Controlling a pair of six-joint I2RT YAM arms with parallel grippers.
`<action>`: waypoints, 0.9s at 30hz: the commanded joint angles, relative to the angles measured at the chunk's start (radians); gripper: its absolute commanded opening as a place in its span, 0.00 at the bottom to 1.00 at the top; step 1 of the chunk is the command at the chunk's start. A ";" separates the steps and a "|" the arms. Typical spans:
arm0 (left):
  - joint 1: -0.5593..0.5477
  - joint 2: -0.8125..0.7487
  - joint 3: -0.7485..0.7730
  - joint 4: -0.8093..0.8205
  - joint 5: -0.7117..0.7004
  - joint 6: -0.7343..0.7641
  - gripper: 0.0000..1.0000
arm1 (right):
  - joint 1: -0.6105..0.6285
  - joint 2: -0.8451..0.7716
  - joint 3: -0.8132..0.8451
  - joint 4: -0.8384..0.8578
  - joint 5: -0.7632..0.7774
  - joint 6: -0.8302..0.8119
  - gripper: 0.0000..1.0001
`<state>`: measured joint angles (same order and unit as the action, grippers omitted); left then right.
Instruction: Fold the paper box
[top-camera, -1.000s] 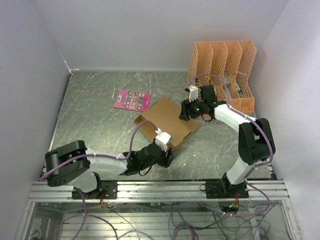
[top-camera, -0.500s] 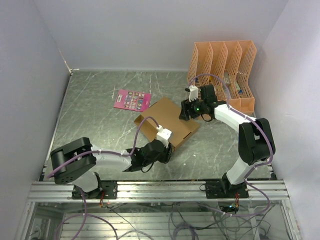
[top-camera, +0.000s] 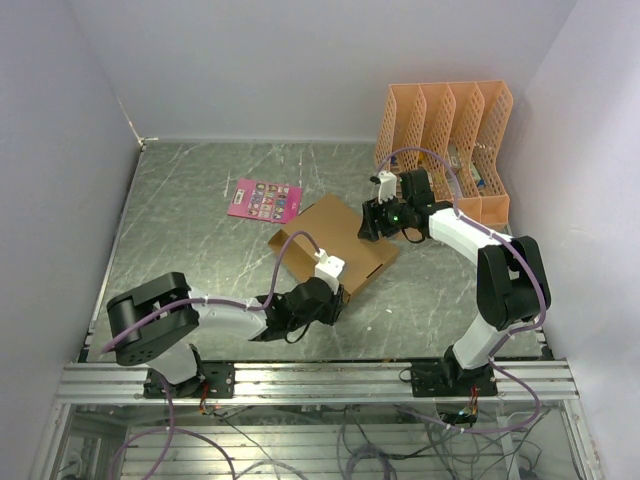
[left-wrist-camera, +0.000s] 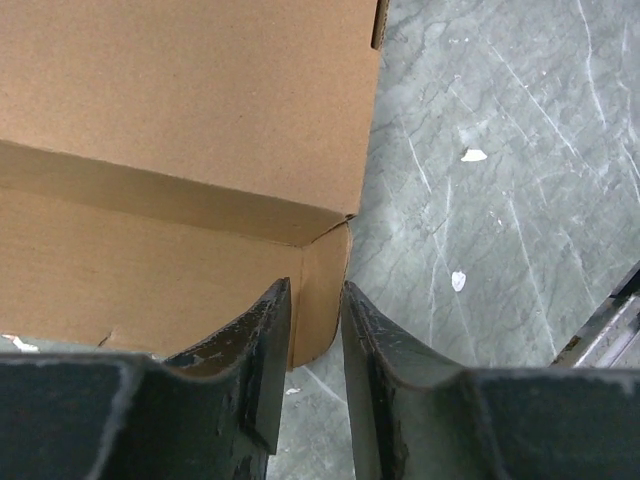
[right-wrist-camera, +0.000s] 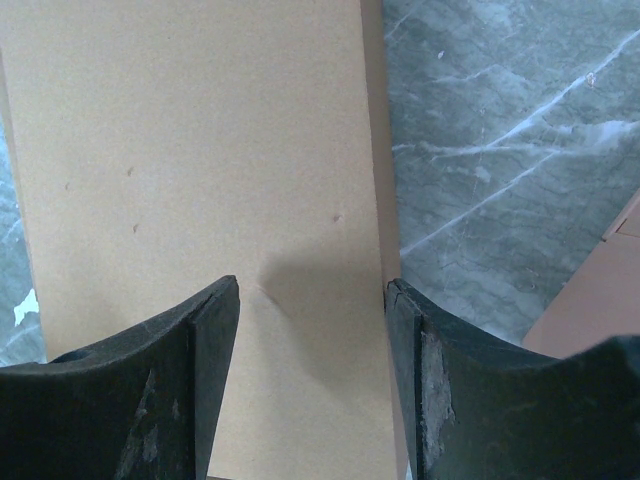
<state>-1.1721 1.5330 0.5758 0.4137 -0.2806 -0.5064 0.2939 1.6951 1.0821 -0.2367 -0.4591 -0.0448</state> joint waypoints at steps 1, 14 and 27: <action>0.009 0.015 0.030 0.021 0.019 -0.008 0.34 | 0.004 -0.007 -0.013 0.010 -0.008 0.005 0.60; 0.036 0.025 0.046 0.016 0.056 -0.019 0.16 | 0.011 -0.001 -0.016 0.001 -0.001 -0.002 0.59; 0.045 0.016 0.144 -0.110 0.025 0.037 0.11 | 0.037 -0.002 -0.032 -0.003 0.006 -0.006 0.57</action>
<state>-1.1419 1.5536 0.6544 0.3122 -0.2173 -0.4969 0.3046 1.6951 1.0744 -0.2214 -0.4297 -0.0589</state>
